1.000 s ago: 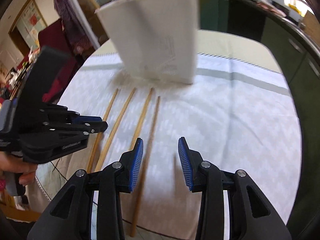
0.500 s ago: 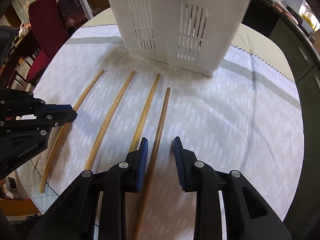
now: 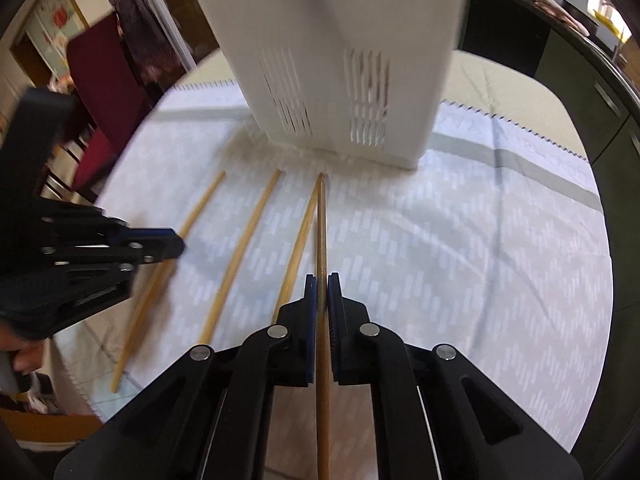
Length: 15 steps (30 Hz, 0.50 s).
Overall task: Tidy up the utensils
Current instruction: 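Lift both chopsticks upright and lower them into the white caddy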
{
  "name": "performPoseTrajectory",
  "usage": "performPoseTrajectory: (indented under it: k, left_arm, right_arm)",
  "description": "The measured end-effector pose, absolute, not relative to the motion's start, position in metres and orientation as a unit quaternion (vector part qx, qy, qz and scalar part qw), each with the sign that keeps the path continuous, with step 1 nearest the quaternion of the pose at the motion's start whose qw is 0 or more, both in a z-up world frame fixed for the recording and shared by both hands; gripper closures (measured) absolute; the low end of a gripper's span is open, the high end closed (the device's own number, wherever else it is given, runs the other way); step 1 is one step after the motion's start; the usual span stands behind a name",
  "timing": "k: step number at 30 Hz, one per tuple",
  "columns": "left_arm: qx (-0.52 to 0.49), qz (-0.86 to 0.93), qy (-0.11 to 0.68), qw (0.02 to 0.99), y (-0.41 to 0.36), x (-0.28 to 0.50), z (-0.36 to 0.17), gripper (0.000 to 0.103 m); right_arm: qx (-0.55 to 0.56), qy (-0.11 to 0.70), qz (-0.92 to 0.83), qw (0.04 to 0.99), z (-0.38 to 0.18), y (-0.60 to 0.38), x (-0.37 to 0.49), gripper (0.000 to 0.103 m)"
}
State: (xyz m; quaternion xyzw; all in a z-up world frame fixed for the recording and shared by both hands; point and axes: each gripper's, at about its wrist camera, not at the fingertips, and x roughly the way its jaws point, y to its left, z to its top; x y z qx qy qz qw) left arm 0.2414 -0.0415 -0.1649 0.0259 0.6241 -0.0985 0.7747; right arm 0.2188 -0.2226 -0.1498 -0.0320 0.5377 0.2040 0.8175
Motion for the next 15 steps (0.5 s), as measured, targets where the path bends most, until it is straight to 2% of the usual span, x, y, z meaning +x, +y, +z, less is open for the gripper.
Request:
performPoseTrajectory:
  k: [5, 15]
  left_arm:
    - [0.023, -0.111, 0.585, 0.803, -0.031, 0.225, -0.134, 0.097]
    - [0.027, -0.132, 0.518, 0.845, -0.03, 0.178, -0.071, 0.097]
  right_arm:
    - [0.014, 0.496, 0.222, 0.839, -0.119, -0.255, 0.194, 0.097]
    - [0.04, 0.438, 0.233, 0.868, -0.073, -0.288, 0.147, 0.097]
